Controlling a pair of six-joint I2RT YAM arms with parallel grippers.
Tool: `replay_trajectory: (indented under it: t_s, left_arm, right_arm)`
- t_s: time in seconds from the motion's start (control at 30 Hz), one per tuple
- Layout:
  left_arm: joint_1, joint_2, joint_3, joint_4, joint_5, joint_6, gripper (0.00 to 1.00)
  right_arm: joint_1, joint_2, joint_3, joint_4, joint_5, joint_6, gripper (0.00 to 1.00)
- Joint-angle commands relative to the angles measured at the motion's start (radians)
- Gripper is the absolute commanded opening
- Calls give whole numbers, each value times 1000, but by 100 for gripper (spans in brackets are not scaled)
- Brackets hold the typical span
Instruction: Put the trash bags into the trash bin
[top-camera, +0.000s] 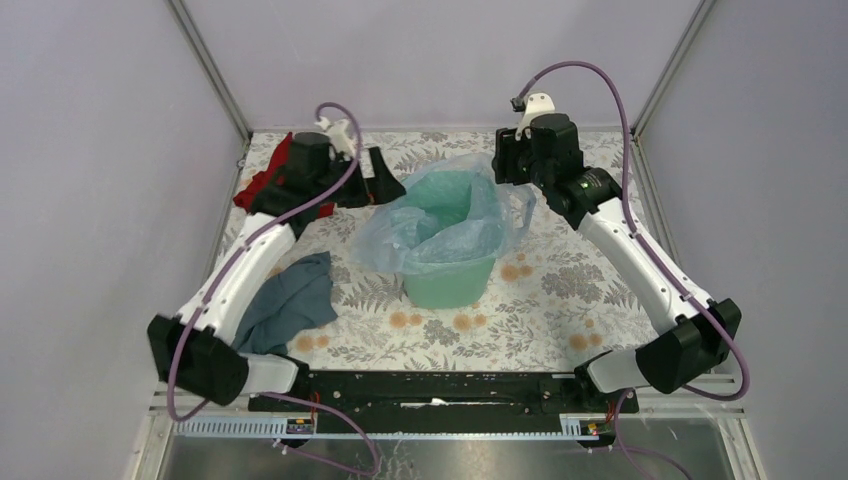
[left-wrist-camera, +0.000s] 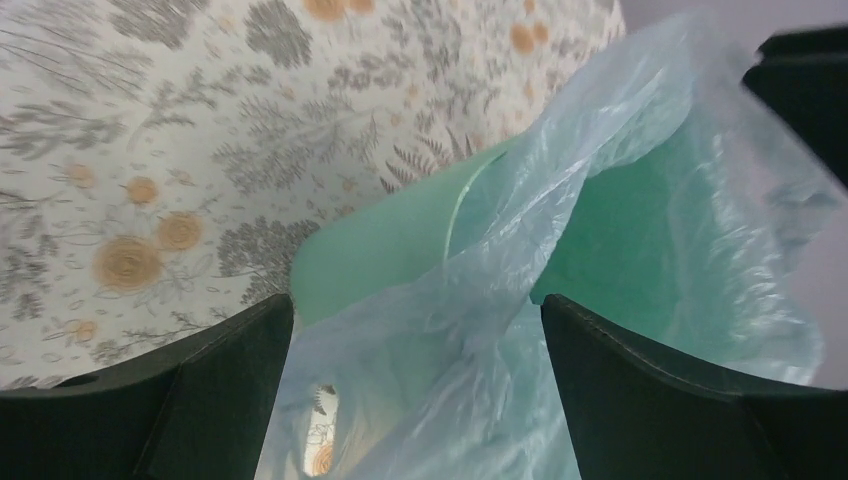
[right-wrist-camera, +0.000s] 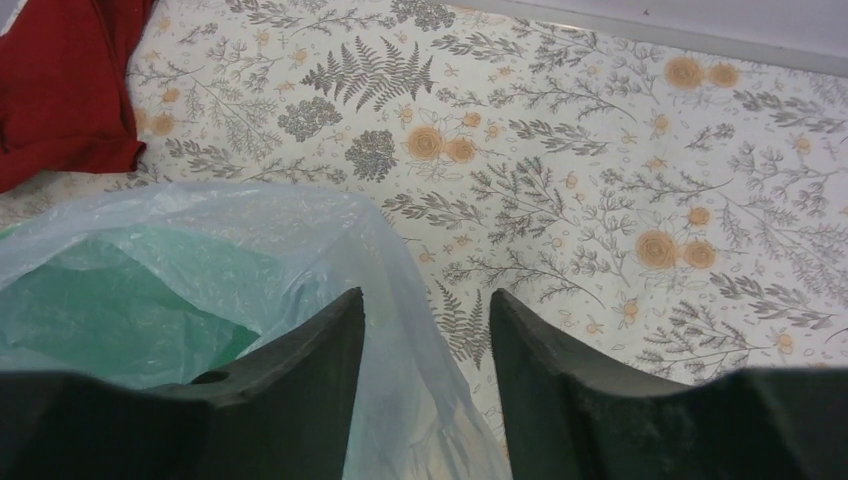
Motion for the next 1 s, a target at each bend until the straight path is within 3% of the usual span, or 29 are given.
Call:
replay_trajectory:
  t_s: [0.0, 0.17, 0.33, 0.5, 0.83, 0.97]
  left_arm:
    - [-75, 64, 81, 75, 21, 95, 99]
    - [-81, 141, 122, 76, -4, 76, 98]
    - [-79, 147, 110, 76, -106, 41, 87]
    - [-75, 106, 90, 116, -129, 32, 84]
    - [-36, 73, 29, 194, -196, -32, 77]
    - [-35, 93, 24, 207, -190, -45, 65]
  right_arm:
    - [1, 14, -4, 69, 9, -17, 51]
    - [-1, 29, -18, 86, -7, -27, 39]
    - [-4, 14, -42, 89, 10, -29, 29]
    - [-16, 20, -42, 100, 6, -11, 19]
    - [-19, 39, -22, 113, -12, 8, 14]
    - [-20, 45, -18, 114, -16, 7, 14]
